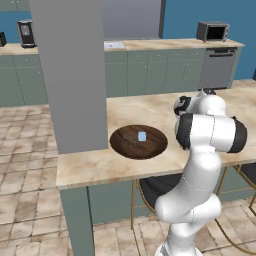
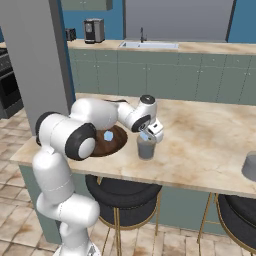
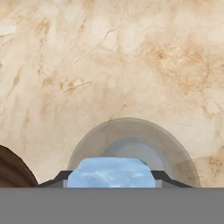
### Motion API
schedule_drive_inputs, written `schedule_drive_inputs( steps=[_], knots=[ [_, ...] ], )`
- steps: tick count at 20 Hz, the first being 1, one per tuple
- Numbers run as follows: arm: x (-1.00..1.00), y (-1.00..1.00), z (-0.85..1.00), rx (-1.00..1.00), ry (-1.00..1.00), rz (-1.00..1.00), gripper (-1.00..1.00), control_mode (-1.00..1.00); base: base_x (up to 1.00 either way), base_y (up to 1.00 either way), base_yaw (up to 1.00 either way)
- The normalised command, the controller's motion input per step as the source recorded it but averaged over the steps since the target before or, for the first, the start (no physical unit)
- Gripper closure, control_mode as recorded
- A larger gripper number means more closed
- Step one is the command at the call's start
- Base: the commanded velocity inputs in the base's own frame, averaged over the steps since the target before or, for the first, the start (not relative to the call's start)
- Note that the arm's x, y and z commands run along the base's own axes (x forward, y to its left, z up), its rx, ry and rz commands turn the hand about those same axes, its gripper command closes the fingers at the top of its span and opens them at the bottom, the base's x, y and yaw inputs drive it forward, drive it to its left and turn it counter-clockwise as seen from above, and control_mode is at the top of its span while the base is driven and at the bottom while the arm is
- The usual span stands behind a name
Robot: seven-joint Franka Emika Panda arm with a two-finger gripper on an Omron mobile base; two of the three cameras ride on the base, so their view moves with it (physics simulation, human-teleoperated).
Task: There are four ice cubes in the ice bowl. Place two ice cubes in each glass of water.
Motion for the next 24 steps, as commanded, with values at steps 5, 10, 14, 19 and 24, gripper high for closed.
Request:
schedule_drive_inputs(
  steps=[5,10,14,19,24],
  knots=[
    [0.00,0.00,0.00,0.00,0.00,0.00,1.00,-1.00,0.00,0.00,0.00],
    [0.01,-0.02,0.00,0.00,0.00,0.01,1.00,-1.00,0.00,0.00,0.00],
    [0.00,0.00,0.00,0.00,0.00,0.00,-1.00,-1.00,0.00,0.00,0.00],
    [0.01,0.00,0.00,0.00,0.00,0.00,-1.00,-1.00,0.00,0.00,0.00],
    [0.03,0.00,0.16,0.00,0.00,0.00,-1.00,-1.00,0.00,0.00,0.00]
  ],
)
